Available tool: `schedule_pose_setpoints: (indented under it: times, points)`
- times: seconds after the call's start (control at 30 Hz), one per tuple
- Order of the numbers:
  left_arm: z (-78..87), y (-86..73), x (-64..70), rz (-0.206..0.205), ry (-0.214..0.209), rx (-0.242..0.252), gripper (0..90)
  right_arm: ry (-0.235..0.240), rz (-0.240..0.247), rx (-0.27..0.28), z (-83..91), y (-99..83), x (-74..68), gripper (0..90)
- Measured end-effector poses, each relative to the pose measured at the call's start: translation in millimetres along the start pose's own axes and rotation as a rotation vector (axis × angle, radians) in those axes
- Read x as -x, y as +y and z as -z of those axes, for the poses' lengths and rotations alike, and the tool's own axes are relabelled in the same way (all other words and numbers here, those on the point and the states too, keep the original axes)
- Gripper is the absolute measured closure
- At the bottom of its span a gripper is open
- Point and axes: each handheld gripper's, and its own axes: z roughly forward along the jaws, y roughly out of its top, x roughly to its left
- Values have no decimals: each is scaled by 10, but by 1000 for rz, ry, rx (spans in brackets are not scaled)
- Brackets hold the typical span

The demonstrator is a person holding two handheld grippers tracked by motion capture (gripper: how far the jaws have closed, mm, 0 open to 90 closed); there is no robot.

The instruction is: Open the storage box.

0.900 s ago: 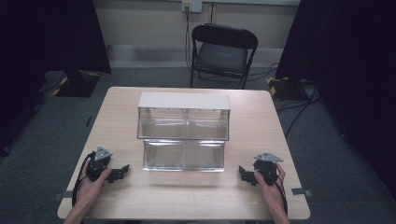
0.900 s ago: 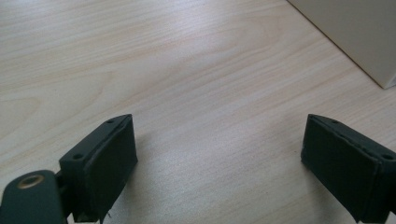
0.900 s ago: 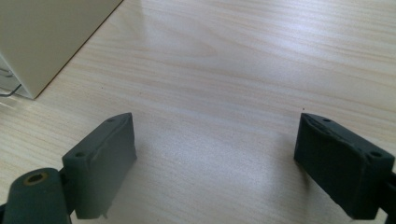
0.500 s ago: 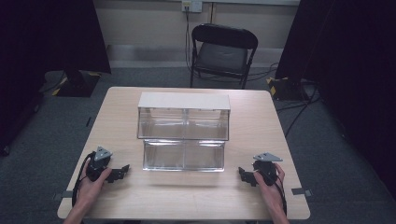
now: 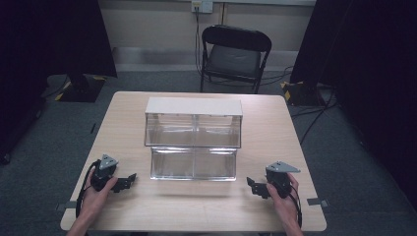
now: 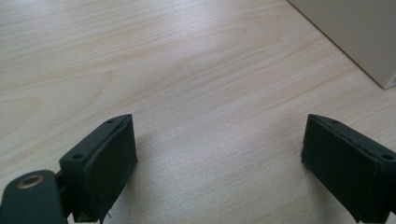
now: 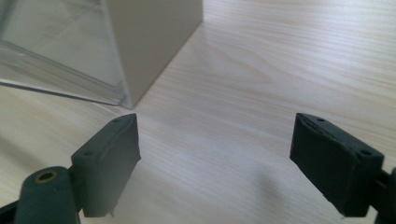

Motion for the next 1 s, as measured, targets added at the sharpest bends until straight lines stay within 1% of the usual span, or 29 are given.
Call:
schedule_pose_setpoints:
  times: [0.1,0.2,0.3,0.37,0.4,0.43,0.5,0.53,0.57,0.6,0.63,0.73,1.0]
  points:
    - [0,0,0,0,0,0,97,24,18,7,20,14,-57,169]
    - [0,0,1,1,1,0,97,43,35,0,19,26,-110,178]
    - [0,0,0,0,0,0,97,68,45,7,34,34,-159,178]
    - [0,0,0,0,0,0,97,74,50,7,40,35,-175,178]
    - [0,0,-1,-1,0,-1,97,88,58,10,46,38,-209,178]
    - [0,0,-1,-1,0,-1,97,88,58,10,46,38,-209,178]
    - [0,0,0,0,0,0,97,114,67,16,52,41,-243,178]
    - [0,0,0,0,0,0,97,134,71,22,53,44,-270,178]
    - [0,0,0,0,0,0,97,134,71,22,53,44,-270,178]
    - [0,0,0,0,0,0,97,157,78,25,57,48,-302,177]
    - [0,0,0,0,0,0,97,157,78,25,57,48,-302,177]
    - [0,0,0,-1,0,0,97,176,87,27,58,56,-356,171]
    - [0,0,0,0,0,0,97,178,87,35,-42,124,-478,170]
